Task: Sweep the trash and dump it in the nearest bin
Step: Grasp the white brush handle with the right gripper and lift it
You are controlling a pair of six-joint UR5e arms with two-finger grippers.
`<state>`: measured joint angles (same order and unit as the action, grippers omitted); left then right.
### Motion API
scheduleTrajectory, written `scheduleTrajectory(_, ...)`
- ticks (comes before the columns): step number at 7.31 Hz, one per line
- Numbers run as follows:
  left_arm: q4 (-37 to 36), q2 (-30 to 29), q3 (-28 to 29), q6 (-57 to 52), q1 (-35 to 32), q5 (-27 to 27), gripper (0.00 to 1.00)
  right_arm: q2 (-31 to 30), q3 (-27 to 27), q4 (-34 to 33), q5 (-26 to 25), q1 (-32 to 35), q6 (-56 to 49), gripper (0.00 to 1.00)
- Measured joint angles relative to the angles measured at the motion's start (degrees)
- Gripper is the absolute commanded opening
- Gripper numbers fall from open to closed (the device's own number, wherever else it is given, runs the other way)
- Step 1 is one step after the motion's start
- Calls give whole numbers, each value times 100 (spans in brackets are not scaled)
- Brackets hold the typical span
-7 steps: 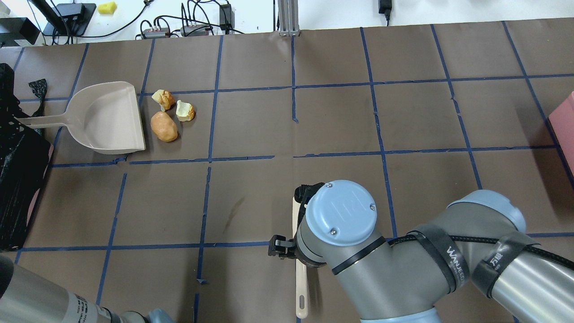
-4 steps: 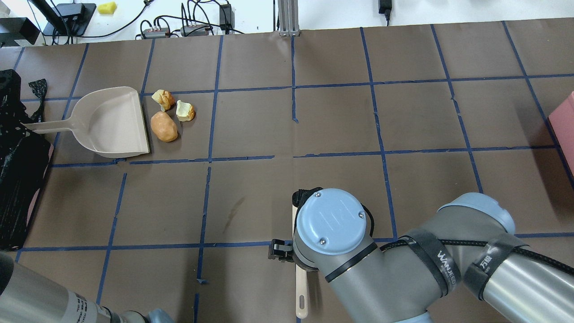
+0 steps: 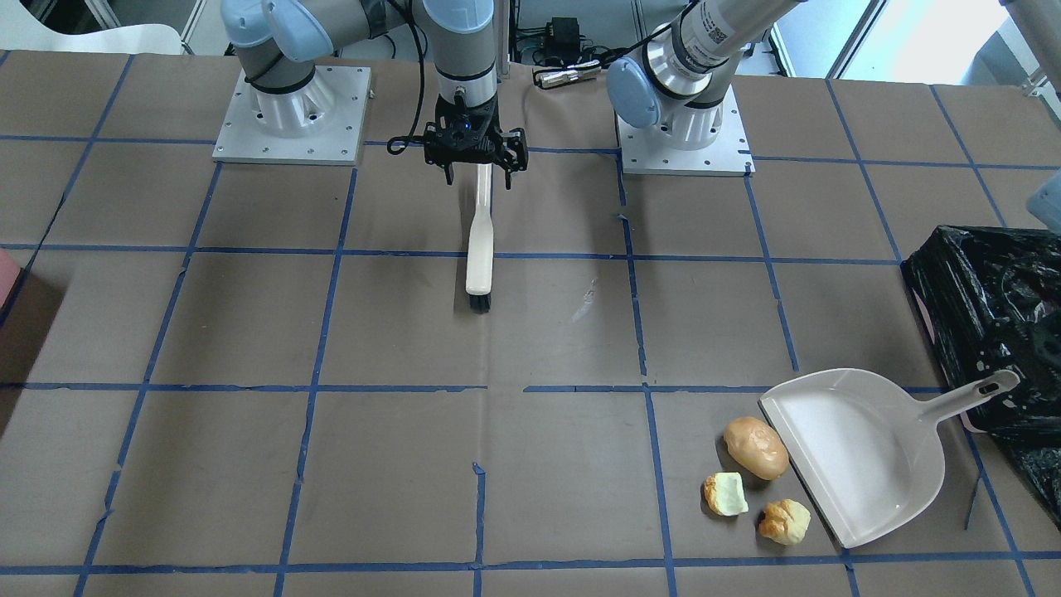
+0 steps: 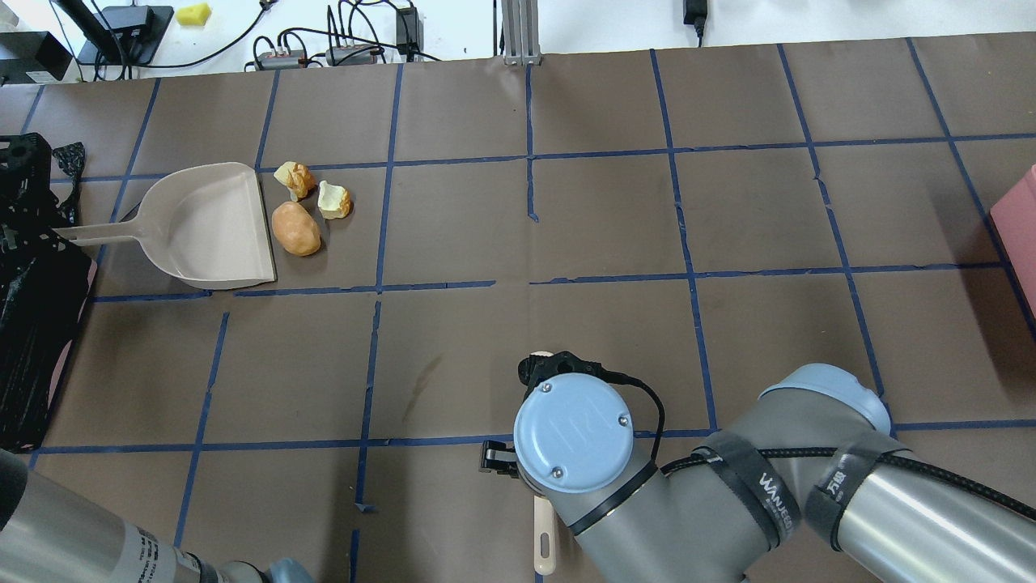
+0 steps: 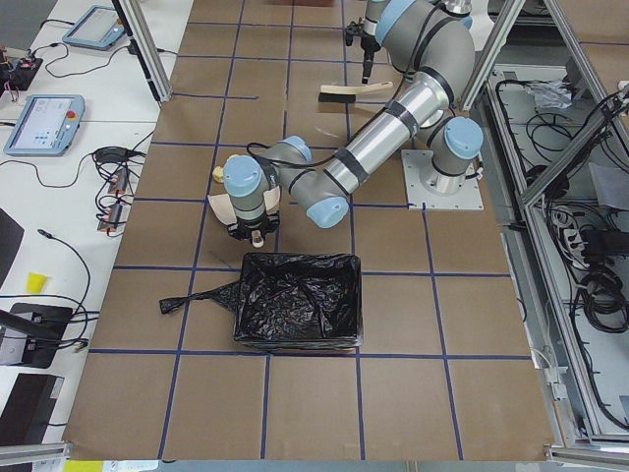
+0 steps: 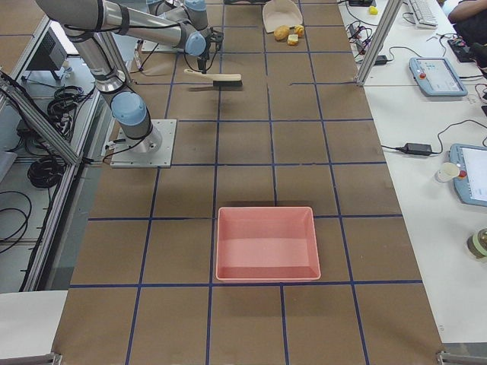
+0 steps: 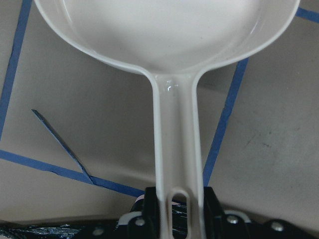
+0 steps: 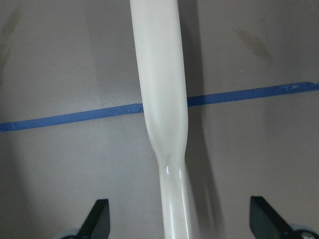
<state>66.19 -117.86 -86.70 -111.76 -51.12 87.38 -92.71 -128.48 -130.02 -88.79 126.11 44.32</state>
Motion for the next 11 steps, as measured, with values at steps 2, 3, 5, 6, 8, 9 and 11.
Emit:
scheduleTrajectory(2,-19,19,-49,-6,-9,-22,0,177,-47,-243,-108,174,240,99)
scheduleTrajectory(3,-21,29,-63,-19,-20,-28,0,237,-100,-334,-163,239,329,99)
scheduleTrajectory(5,-35,45,-66,-32,-117,-23,0,281,-276,-431,-261,315,383,99)
scheduleTrajectory(6,-54,47,-66,-38,-171,-18,0,285,-344,-449,-258,329,390,99)
scheduleTrajectory(8,-86,28,-75,-46,-212,-17,0,305,-383,-447,-185,388,413,97)
scheduleTrajectory(9,-98,14,-79,-49,-213,-16,0,349,-384,-445,-170,450,421,97)
scheduleTrajectory(11,-110,-3,-83,-58,-217,-17,0,479,-379,-516,-164,513,431,97)
